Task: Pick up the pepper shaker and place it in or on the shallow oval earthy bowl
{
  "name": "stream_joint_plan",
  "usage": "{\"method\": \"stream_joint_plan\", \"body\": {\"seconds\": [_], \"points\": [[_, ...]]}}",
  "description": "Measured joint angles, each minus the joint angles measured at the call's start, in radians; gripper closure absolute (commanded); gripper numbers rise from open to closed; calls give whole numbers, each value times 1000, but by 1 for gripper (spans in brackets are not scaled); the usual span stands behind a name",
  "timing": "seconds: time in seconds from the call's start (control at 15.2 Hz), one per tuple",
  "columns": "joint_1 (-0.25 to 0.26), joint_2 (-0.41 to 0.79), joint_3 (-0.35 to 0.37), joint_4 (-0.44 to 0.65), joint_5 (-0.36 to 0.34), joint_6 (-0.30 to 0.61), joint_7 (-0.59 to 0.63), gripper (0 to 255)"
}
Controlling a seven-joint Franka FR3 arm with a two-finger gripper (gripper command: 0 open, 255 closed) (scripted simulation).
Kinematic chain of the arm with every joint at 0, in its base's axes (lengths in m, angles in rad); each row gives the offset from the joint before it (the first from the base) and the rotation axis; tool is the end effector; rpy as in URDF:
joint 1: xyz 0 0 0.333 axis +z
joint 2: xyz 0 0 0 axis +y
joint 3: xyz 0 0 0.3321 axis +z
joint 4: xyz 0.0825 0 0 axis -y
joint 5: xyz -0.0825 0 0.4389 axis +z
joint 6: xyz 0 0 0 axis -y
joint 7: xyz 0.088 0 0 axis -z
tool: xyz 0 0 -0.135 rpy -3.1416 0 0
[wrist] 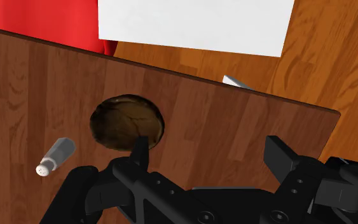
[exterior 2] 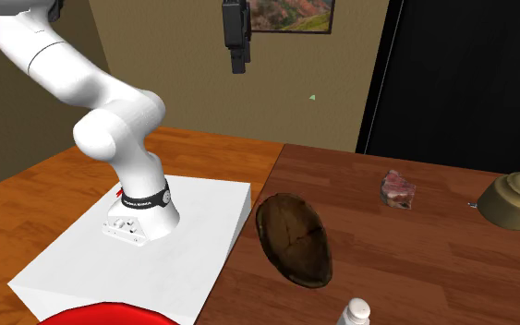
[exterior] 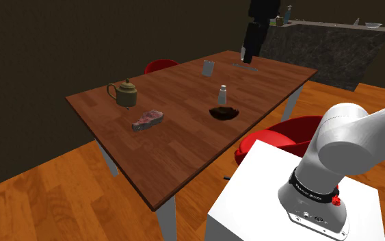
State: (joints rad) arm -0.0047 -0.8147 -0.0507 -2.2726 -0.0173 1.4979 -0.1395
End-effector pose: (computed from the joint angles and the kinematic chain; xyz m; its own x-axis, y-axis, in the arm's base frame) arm 0.3345 -0.0263 0.6204 0.9944 0.0971 0.0416 0.0978 -0.9951 -0.0140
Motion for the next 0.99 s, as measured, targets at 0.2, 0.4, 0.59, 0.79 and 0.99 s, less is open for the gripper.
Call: {"method": "stream_joint_plan", "body": {"seconds": [0.2,0.4,0.59,0.79,0.99], "points": [[-6,27,-13,-6,-13,33,-9,0],[-20,72,-36,-38,-37,110,-23,0],[-34,144,-64,-57,-61,204,-38,0],[-50,205,-94,-64,-84,277,-57,0],[-66,293,-131,-57,-105,363,-81,0]]}}
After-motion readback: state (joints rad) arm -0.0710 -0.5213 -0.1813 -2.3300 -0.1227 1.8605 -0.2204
